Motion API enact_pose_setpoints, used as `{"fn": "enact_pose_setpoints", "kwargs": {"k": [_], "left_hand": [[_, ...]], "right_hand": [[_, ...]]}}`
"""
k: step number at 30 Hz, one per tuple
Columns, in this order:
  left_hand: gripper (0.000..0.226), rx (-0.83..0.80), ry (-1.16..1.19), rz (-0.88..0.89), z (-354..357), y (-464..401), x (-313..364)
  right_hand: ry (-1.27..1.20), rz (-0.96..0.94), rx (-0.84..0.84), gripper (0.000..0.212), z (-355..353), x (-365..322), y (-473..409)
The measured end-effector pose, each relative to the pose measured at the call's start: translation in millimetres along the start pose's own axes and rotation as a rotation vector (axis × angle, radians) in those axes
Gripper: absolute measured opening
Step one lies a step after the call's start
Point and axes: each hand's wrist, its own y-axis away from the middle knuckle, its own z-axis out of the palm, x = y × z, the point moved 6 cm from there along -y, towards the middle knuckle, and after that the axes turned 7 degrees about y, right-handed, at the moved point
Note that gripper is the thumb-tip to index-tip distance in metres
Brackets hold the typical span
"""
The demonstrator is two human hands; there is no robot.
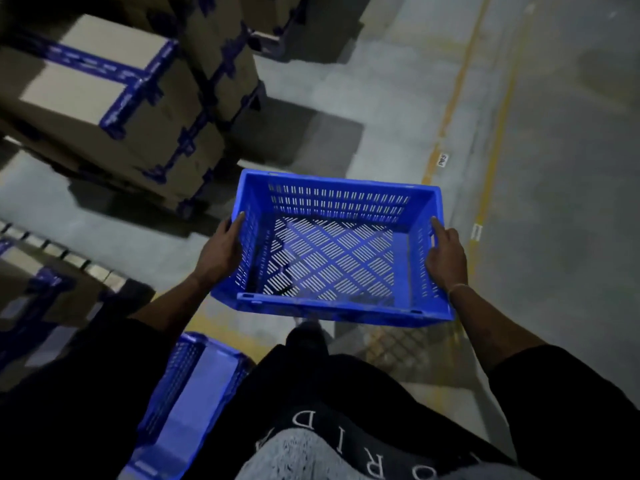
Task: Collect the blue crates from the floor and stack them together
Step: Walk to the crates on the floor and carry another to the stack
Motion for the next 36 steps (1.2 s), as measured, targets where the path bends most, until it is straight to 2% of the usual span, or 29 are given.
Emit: {"fn": "enact_pose_setpoints", "kwargs": {"k": [9,13,18,30,36], "left_hand": [[0.08,-0.072,0.076,0.098,-4,-189,41],[0.07,-0.119,0.107,0.123,-15,-289,51],[0.068,-0.145,0.049,0.193,-29,-421,55],[0.074,-0.176,0.041,0.236,-41,-696,118],[0.071,-0.155,0.035,0.241,-38,-837,159]], "right_hand": [[-0.046,0.122,0.051,0.066,-31,12,-139],[-0.063,0.185,0.08,0.068,-46,6,-213],[-0.068,0.27,0.082,0.068,-62,-3,-304],[-0.102,0.316,0.106,0.07,-80,22,-563],[-0.093,0.297,0.101,0.07,-115,36,-702]]}}
